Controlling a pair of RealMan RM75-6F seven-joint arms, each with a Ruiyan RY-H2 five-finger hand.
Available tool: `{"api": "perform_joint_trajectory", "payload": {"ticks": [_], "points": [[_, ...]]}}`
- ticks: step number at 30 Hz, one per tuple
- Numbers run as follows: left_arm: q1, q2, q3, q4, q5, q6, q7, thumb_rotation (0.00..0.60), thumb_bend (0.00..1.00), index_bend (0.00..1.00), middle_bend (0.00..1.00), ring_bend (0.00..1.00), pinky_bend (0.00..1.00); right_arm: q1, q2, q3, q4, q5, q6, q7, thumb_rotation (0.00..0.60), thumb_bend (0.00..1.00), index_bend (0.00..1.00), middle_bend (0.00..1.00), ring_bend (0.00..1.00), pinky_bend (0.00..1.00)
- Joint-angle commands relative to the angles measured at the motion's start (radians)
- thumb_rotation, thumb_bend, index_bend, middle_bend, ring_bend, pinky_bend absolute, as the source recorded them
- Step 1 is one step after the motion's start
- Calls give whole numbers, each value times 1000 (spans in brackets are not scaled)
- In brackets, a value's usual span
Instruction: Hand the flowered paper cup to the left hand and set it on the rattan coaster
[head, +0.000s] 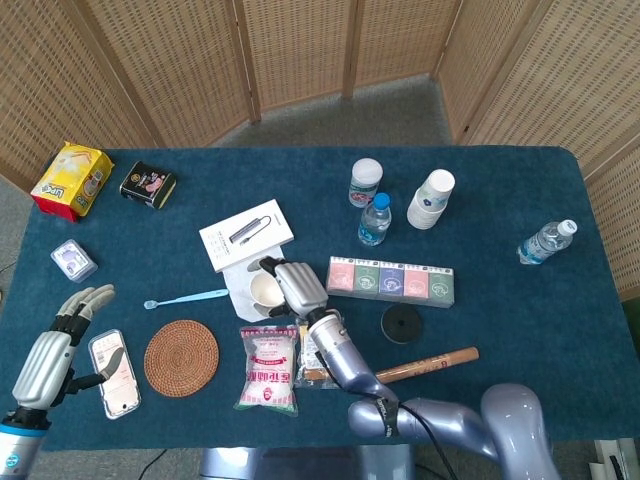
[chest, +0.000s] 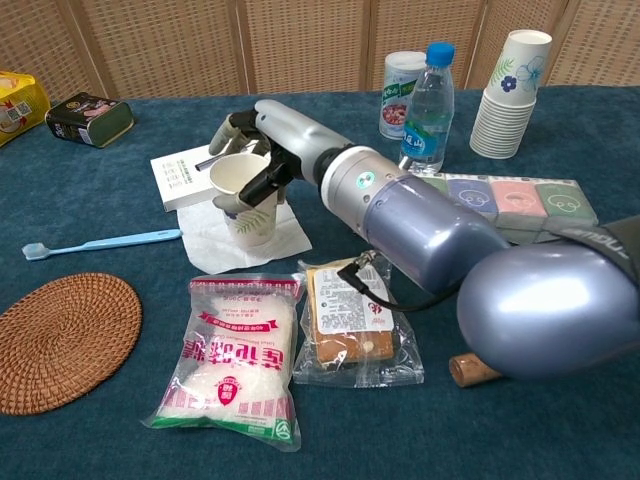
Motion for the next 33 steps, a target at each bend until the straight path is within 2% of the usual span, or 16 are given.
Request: {"api": "perform_joint_trajectory", "payload": {"ticks": [1,5,10,14,19,22,24,27,33], "points": [[2,3,3,2,0,0,-3,554,456,102,125,0,0,9,-26,-5,42,-12,-11,14,600,284,278,306,307,546],[6,4,4,5,2,4,-8,556,456,102,125,0,0,4,-39,-13,77,-9,-27,23,600,279,252,297,285,520],[7,1,4,6,7,6,-10,554,456,98,125,0,0,-16,-13,-35,49,-16,-31,-3,600,275,73,206,192,426],[3,3,3,-3,9,0,-1,556,457,79,118,0,0,-37,26,-55,-6,-13,-30,-48,600,282,3,110,114,360],[-7,20,0,-22,7,-15,-6,553,456,20,83,0,0,-75,94,-88,-116,-2,-15,-120,600,304,0,19,24,273],[-20,64,13,-52,-7,-58,-18,553,454,0,36,0,0,-102,160,-120,-213,17,-20,-170,600,330,0,0,0,165],[-29,88,14,-65,-15,-78,-21,539,450,0,3,0,0,-123,200,-135,-280,19,-3,-192,600,334,0,0,0,134],[-38,103,13,-74,-28,-99,-16,532,446,0,0,0,0,-159,251,-149,-370,2,40,-198,600,338,0,0,0,119],[-63,108,4,-91,-56,-147,8,480,440,0,0,0,0,-234,370,-168,-533,-43,124,-182,600,338,0,0,0,89]]}}
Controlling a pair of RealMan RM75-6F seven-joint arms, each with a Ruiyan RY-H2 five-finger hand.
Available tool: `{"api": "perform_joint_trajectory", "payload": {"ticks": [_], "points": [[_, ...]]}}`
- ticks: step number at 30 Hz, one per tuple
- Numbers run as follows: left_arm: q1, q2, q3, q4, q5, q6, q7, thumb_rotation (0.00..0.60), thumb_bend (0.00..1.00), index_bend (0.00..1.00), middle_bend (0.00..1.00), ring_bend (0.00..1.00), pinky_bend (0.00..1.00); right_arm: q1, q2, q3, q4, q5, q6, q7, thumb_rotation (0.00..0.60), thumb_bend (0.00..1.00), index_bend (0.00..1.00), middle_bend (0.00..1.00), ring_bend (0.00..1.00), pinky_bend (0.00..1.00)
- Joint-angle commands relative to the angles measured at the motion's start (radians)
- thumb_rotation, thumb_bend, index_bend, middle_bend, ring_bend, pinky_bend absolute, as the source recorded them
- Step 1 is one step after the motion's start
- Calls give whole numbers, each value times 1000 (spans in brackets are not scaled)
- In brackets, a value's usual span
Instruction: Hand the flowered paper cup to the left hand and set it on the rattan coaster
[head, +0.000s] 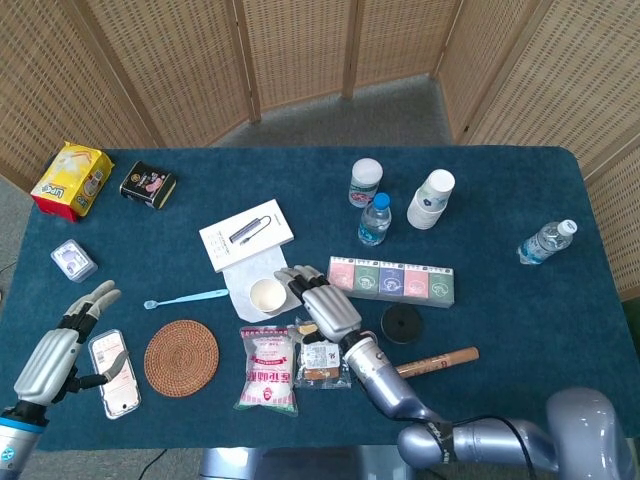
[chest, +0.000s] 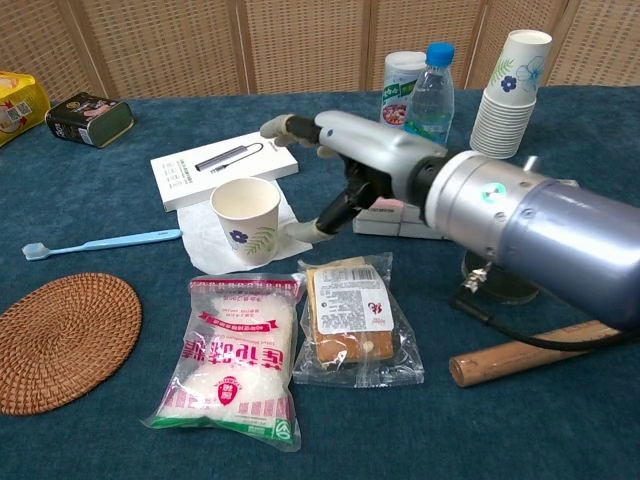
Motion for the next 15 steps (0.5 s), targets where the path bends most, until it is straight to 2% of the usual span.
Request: {"api": "perform_joint_trajectory", "payload": {"ticks": [1,7,10,15], "points": [[-16,-2,-10,-8,-15,-22,22,479,440,0,0,0,0,-65,86,-19,-102,-45,71,17,600,340,0,0,0,88],[-54,-6,-58,-34,-89,-57,200,469,444,0,0,0,0,-166,160,-41,-157,-176,223,112,600,356,0,0,0,58],[-87,-5,-85,-58,-142,-98,283,465,445,0,0,0,0,-222,186,-53,-153,-252,322,146,600,363,0,0,0,13],[-157,-32,-135,-72,-237,-167,419,465,450,0,0,0,0,-308,234,-90,-129,-331,438,175,600,376,0,0,0,4]]}}
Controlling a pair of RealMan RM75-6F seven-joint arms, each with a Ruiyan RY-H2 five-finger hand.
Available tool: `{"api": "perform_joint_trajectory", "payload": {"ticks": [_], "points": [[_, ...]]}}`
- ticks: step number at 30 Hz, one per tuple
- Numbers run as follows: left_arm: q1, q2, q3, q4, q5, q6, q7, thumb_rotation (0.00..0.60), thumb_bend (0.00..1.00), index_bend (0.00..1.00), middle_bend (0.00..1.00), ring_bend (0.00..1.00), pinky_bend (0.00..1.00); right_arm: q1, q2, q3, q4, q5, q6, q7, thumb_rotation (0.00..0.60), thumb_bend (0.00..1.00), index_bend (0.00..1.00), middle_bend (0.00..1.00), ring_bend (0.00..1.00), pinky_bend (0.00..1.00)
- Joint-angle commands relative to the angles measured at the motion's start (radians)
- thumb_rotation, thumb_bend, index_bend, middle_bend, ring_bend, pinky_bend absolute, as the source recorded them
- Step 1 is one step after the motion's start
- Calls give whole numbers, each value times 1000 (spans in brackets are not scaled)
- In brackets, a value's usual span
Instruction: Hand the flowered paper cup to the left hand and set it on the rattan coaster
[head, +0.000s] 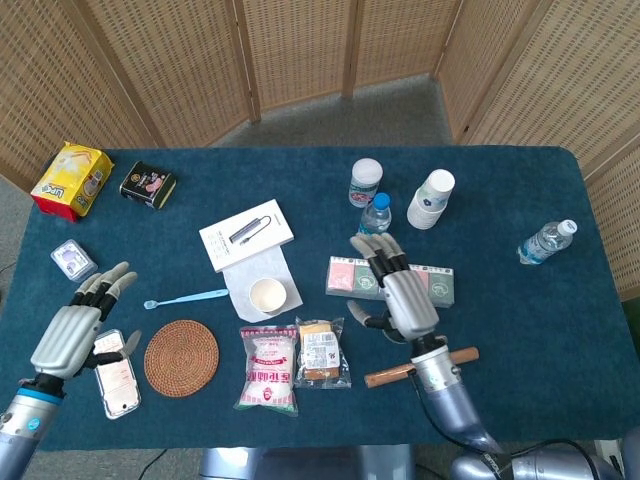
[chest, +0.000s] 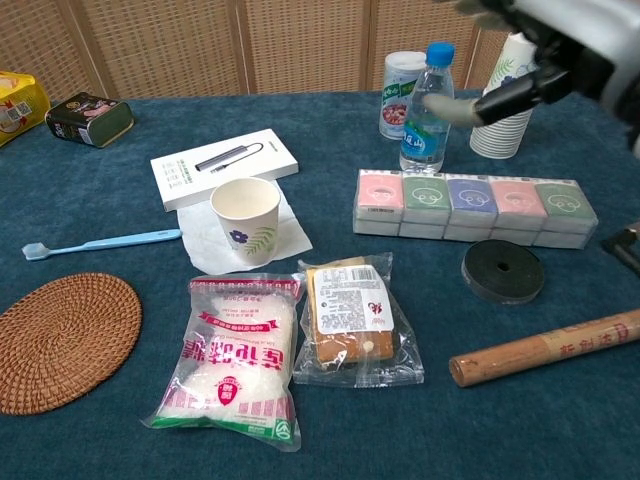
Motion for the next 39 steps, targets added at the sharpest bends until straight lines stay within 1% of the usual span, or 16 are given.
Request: {"api": "perform_joint_trajectory", "payload": {"ticks": [1,4,9,15,21,27,34,37,39], "points": [[-68,-28,-52,-17,-86,-60,117,465,451,0,0,0,0,-83,57,-45,17,-68,82,44,600,375,0,0,0,2],[-115,-54,-75,-21,-138,-105,182,467,451,0,0,0,0,-123,94,-73,31,-87,107,52,600,374,0,0,0,0],[-203,-102,-97,-14,-233,-202,267,470,448,0,0,0,0,-176,144,-95,35,-112,144,75,600,376,0,0,0,0],[-297,-198,-108,25,-337,-264,377,469,448,0,0,0,0,-217,181,-96,50,-121,162,136,600,376,0,0,0,0],[-380,-308,-108,84,-417,-294,469,472,447,0,0,0,0,-250,197,-98,81,-128,170,197,600,376,0,0,0,0],[-439,-391,-113,139,-463,-299,505,471,449,0,0,0,0,-280,208,-92,105,-140,188,255,600,376,0,0,0,0],[-504,-468,-120,205,-540,-330,517,471,448,0,0,0,0,-309,216,-81,120,-141,205,286,600,377,0,0,0,0],[-526,-489,-118,225,-555,-338,520,473,449,0,0,0,30,-318,217,-79,127,-144,209,288,600,377,0,0,0,0],[-535,-505,-121,238,-558,-333,513,474,449,0,0,0,67,-324,218,-79,127,-145,208,291,600,377,0,0,0,0]]}}
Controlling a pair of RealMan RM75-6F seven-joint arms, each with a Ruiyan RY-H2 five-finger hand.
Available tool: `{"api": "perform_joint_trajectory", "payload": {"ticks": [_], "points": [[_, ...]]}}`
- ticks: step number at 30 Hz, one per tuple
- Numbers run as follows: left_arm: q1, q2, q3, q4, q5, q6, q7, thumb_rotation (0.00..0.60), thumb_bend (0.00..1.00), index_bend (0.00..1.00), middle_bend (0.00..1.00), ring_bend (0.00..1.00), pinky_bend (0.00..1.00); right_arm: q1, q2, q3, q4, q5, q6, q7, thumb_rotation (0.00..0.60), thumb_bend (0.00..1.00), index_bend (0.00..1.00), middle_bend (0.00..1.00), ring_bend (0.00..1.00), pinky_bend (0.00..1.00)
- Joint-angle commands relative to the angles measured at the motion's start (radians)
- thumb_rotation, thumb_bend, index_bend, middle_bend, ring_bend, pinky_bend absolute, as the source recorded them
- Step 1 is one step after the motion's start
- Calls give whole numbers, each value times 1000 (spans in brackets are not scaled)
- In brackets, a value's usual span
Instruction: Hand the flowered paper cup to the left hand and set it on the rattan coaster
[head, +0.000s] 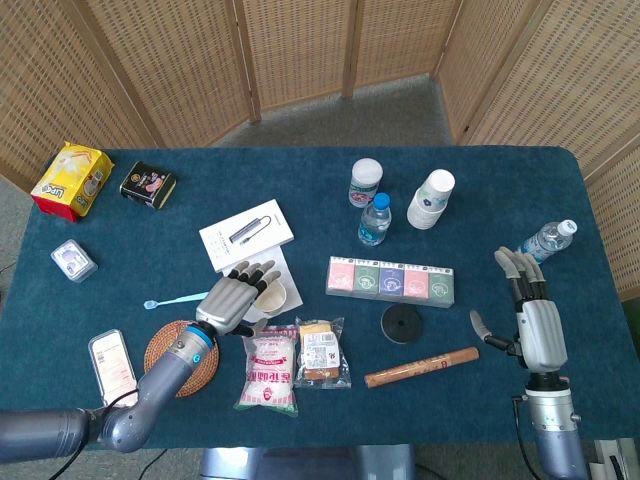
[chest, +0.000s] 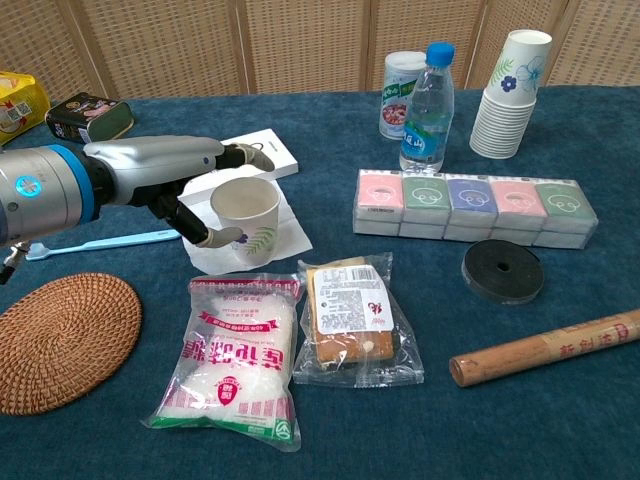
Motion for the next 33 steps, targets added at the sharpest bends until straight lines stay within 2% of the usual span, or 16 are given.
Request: {"api": "perform_joint_trajectory", "payload": {"ticks": [1,6,10,13,18,21,27,33], "points": [[-13,-20,-4,16,-5,5,-9,474,449,0,0,0,78,-6,1,2,1,-1,0,3,600,377,0,0,0,0],[-25,-51,-12,61,20,3,-61,514,448,5,0,0,201,-16,-3,10,8,-2,3,11,600,377,0,0,0,0],[-38,-62,-8,94,30,-11,-81,529,449,59,0,13,274,-22,-7,15,15,-3,0,22,600,379,0,0,0,0],[-52,-74,-3,127,42,-25,-87,551,450,112,14,85,333,-24,-8,17,21,-2,-6,32,600,378,0,0,0,0],[-63,-88,-8,151,46,-28,-112,592,457,246,121,232,430,-30,-13,19,28,-2,-13,39,600,378,0,0,0,0],[-64,-87,-8,156,54,-22,-123,600,463,281,164,295,475,-35,-15,19,30,-3,-15,45,600,379,0,0,0,0],[-58,-77,-6,152,70,-8,-150,600,462,298,224,344,509,-40,-14,24,30,-2,-19,45,600,379,0,0,0,0],[-30,-6,8,84,154,23,-198,600,463,288,209,327,484,-38,-17,29,35,6,-40,46,600,378,0,0,0,0]]}}
